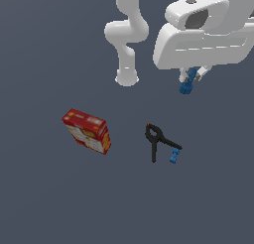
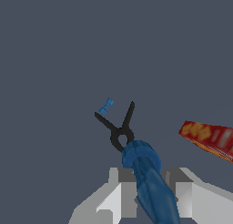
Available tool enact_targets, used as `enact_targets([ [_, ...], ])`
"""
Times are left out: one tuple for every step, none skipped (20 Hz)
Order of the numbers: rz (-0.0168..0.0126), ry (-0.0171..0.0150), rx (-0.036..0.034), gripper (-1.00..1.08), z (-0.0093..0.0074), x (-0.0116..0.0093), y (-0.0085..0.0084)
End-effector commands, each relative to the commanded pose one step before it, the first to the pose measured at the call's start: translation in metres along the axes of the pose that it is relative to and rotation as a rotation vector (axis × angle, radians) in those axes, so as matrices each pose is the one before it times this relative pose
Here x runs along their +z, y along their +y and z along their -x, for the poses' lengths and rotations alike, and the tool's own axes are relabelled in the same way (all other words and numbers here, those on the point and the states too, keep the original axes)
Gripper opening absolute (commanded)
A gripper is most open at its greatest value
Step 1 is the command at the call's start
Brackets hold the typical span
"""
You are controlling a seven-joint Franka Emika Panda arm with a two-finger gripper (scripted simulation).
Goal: Pick up a designated object from a clutter of objects.
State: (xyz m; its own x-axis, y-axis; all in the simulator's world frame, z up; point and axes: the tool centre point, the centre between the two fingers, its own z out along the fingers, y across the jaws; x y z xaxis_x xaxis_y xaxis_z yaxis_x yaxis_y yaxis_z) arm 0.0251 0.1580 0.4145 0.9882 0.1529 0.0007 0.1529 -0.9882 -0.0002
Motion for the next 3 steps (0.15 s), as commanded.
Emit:
enact_targets([
  [0.00013,-0.00072,-0.00027,-1.00,-0.00108,-0.00314,0.00059],
  [0.00000,0.00000,0.00000,-1.00,-0.00025,-0.00024,0.00002],
  [0.00000,0.00000,0.00000,-1.00,-0.00010,-0.00002,-0.00001],
])
